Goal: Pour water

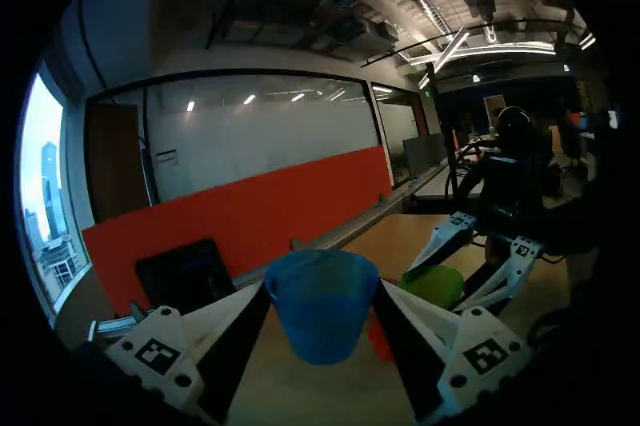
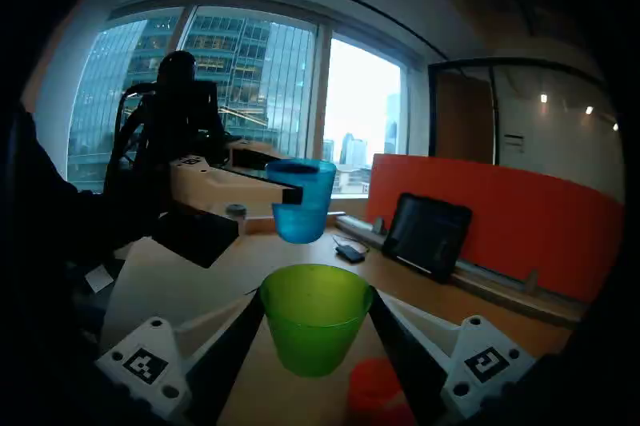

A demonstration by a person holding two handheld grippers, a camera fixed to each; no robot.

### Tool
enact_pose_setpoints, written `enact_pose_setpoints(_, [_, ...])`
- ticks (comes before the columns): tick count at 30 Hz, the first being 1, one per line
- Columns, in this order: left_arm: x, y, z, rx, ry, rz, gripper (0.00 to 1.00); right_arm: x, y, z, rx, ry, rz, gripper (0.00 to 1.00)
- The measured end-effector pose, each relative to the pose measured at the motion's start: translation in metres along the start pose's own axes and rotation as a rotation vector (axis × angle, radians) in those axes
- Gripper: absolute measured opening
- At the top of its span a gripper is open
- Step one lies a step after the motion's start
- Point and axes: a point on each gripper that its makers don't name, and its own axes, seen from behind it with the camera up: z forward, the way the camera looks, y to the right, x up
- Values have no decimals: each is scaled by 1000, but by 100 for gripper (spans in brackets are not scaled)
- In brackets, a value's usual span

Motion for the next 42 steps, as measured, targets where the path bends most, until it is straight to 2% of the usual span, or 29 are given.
enact_pose_setpoints(18, [47, -3, -8, 80, 55, 224, 87, 8, -12, 10, 32, 13, -4, 94])
enact_pose_setpoints(42, [79, 0, -10, 149, 71, 492, 87, 6, -22, 20, 58, 14, -9, 93])
